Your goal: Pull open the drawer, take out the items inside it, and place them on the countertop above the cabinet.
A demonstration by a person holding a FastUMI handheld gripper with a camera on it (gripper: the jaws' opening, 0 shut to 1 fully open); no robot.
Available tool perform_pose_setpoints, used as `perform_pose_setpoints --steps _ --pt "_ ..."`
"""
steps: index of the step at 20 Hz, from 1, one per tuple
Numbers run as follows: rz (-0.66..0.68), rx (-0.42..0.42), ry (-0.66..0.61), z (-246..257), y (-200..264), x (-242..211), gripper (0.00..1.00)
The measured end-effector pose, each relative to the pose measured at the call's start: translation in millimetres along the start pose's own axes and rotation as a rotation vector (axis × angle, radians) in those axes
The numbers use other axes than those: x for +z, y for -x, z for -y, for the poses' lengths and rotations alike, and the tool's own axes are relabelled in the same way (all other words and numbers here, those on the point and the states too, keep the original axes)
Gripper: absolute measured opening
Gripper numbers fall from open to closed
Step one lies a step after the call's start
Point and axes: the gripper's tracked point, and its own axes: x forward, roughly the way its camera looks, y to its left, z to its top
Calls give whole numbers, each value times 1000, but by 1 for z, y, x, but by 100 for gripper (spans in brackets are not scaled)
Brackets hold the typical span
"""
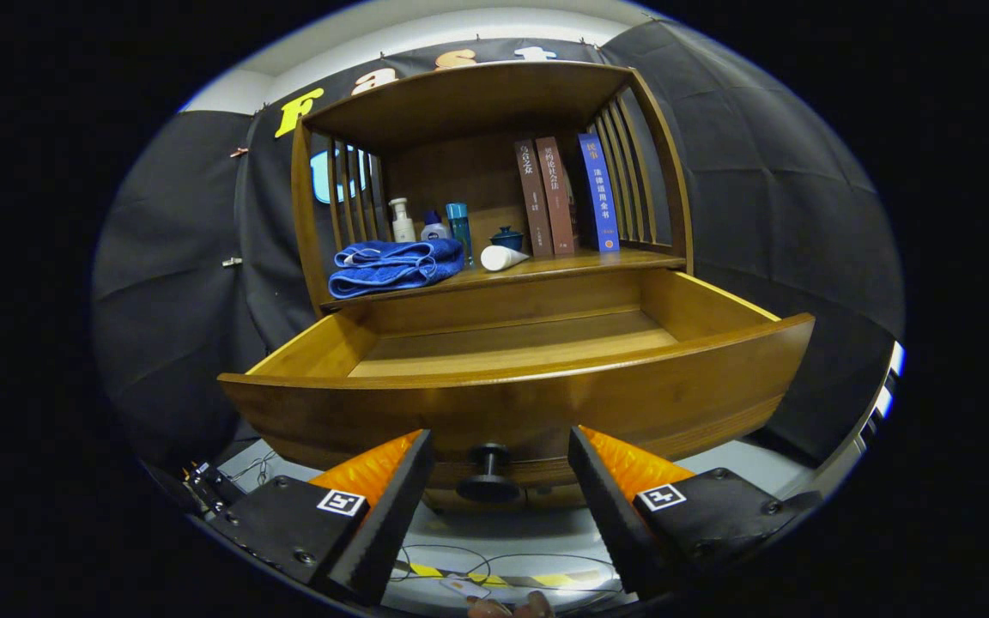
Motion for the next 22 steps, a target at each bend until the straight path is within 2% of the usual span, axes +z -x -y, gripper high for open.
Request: perform_pose_setpoints --steps 3,8,14,22 --pt "7 -15 37 1 -3 1 99" --pt "33 -56 28 -1 -6 1 99" --pt "49 -56 32 0 -17 6 99" --pt "91 -51 37 0 -83 36 99"
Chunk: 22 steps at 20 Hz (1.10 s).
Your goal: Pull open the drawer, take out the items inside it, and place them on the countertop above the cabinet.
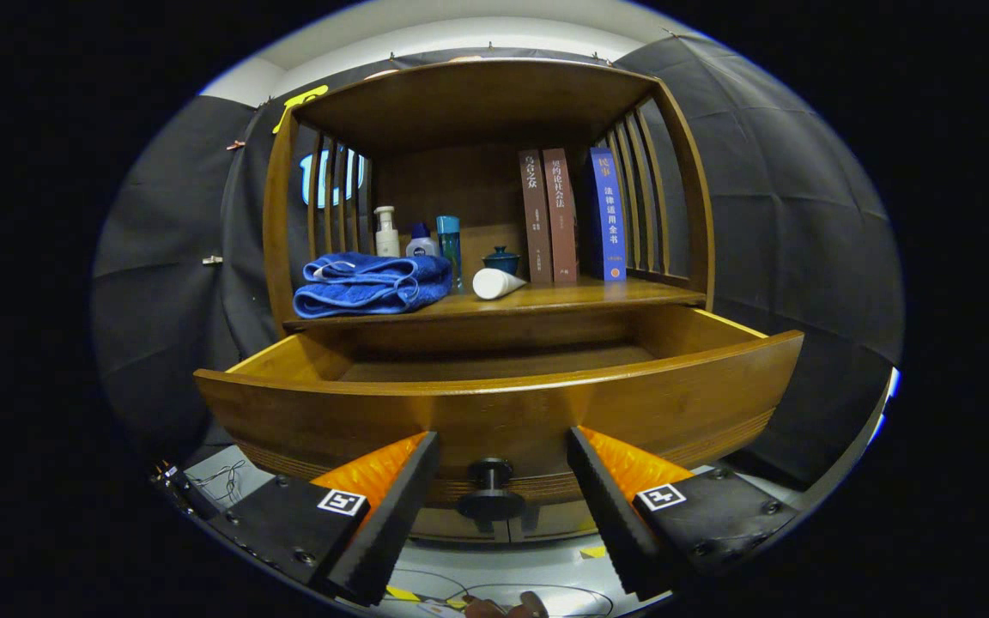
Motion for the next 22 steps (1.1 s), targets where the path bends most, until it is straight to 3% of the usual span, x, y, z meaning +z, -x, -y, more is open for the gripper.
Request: perform_pose_setpoints --steps 13,22 --pt "-25 4 -48 -2 -104 15 99" --pt "-17 -8 -35 -3 -121 17 99"
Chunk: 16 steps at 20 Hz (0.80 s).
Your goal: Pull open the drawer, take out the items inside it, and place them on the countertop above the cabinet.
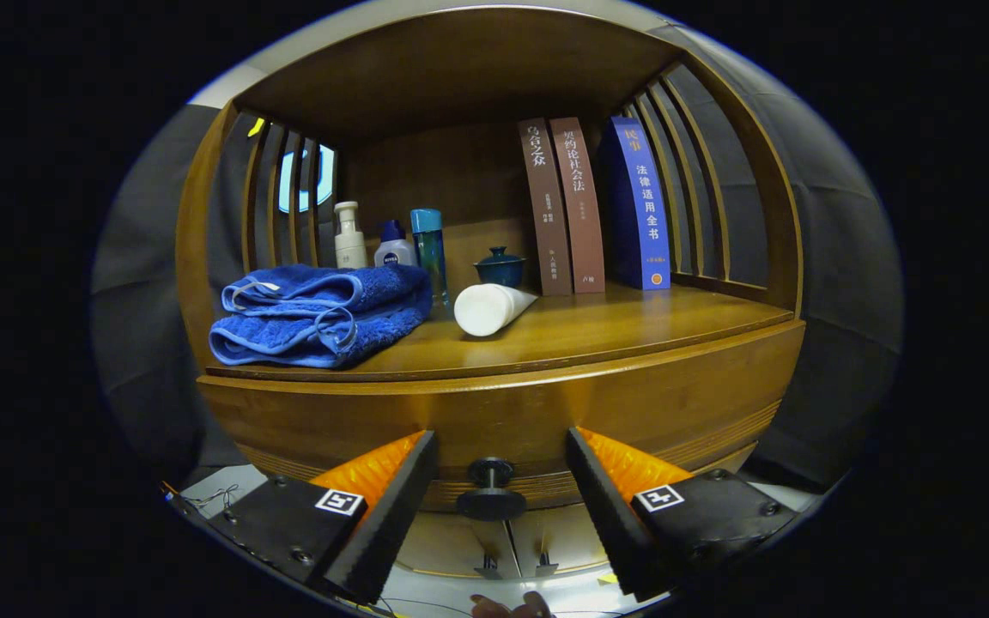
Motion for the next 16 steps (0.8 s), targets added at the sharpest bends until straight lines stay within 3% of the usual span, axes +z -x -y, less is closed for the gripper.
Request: perform_pose_setpoints --steps 11,16 --pt "-17 9 -1 -4 2 -1 99" --pt "33 18 26 -7 23 26 99"
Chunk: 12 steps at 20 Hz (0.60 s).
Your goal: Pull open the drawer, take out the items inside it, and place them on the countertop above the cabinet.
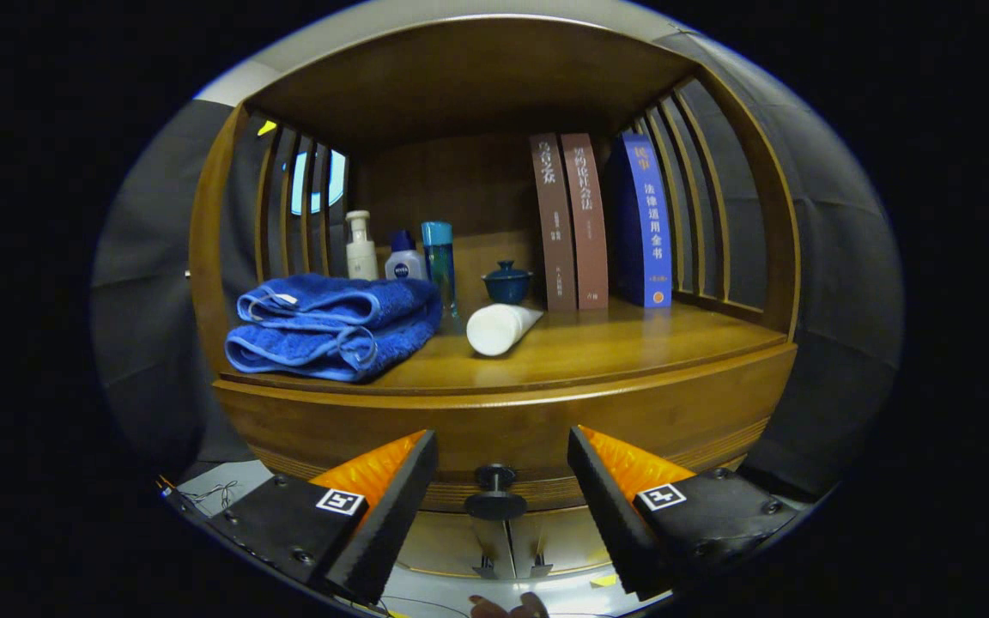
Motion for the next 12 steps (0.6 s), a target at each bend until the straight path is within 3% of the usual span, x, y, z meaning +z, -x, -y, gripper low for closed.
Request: perform_pose_setpoints --steps 12 --pt "177 23 50 -18 131 162 99"
